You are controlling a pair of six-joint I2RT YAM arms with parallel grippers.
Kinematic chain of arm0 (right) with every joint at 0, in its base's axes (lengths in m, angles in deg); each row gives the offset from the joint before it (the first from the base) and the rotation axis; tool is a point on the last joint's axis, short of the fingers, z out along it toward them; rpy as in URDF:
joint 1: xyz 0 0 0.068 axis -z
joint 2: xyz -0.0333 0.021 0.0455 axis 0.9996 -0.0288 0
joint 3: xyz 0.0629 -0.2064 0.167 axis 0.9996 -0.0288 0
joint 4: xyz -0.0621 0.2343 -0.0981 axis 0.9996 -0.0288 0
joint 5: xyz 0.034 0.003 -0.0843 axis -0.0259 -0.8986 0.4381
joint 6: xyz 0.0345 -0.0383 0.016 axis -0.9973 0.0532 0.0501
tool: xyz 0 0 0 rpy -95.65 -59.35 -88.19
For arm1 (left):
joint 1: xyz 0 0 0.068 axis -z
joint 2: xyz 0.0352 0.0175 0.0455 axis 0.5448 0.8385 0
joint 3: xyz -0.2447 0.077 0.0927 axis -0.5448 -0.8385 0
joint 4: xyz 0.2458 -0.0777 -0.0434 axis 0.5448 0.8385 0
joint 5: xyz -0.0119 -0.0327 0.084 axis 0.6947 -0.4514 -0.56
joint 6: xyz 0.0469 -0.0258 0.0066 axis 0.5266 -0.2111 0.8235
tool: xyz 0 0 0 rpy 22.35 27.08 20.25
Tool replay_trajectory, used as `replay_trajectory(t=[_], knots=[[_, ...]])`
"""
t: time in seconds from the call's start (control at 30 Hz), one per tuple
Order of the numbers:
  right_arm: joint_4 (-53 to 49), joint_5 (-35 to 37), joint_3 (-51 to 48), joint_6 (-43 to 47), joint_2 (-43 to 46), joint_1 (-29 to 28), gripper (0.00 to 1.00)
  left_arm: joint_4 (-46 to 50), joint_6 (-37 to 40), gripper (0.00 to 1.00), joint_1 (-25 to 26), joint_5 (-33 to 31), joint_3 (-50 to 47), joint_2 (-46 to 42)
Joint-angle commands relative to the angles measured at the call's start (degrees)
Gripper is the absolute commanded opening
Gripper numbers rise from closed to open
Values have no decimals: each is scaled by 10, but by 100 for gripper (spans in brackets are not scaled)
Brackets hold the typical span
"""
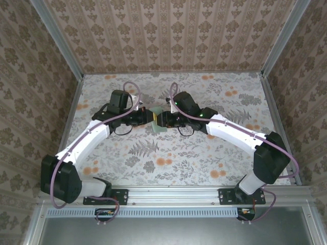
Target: Put the credit cards into the card holder
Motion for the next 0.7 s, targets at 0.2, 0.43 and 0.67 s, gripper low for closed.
replay_trajectory(t=[0.2, 0.43, 0.67], knots=[[-17, 67, -3, 33, 13, 1, 0, 33, -3, 0, 0, 11, 22, 7], [-14, 62, -49, 40, 48, 22, 0, 50, 7, 0, -4, 2, 15, 9], [6, 46, -105, 44, 67, 32, 0, 30, 7, 0, -4, 14, -19, 18]])
